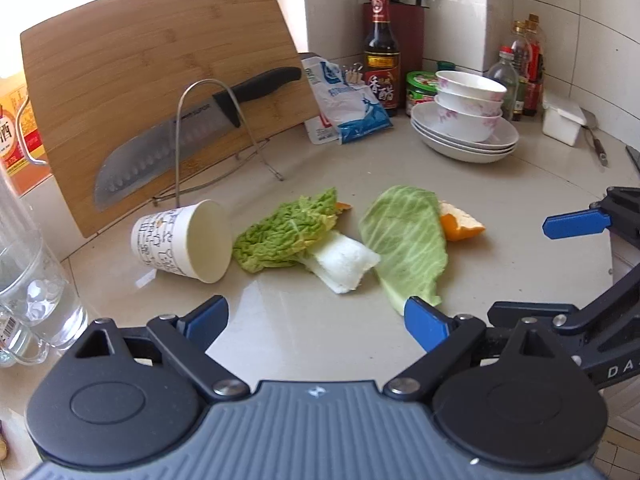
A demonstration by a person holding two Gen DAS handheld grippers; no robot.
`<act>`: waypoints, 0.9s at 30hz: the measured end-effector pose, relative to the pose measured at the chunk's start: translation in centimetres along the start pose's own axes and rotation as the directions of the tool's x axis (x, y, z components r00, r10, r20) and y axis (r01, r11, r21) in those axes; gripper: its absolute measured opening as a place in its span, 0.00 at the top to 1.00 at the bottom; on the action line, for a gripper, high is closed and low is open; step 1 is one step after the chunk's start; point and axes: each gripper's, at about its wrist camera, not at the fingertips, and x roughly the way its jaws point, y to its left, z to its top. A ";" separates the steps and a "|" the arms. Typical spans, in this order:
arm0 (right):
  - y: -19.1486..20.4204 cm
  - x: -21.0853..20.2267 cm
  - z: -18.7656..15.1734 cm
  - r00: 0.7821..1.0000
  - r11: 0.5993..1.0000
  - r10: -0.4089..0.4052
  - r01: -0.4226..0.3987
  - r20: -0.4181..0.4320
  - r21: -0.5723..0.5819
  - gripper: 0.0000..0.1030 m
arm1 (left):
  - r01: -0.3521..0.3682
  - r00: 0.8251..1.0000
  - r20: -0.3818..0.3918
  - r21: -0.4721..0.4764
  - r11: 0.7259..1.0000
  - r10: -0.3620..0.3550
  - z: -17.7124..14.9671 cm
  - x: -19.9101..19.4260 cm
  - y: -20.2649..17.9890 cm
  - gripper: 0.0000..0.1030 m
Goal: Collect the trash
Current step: 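Close the right tool on the green cabbage leaf while the left tool approaches the orange peel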
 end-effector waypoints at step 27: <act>2.2 11.6 3.7 0.993 0.999 0.028 -0.025 -0.113 0.025 0.23 | -0.031 0.999 -0.024 -0.100 0.994 0.029 0.2 2.5 3.4 0.08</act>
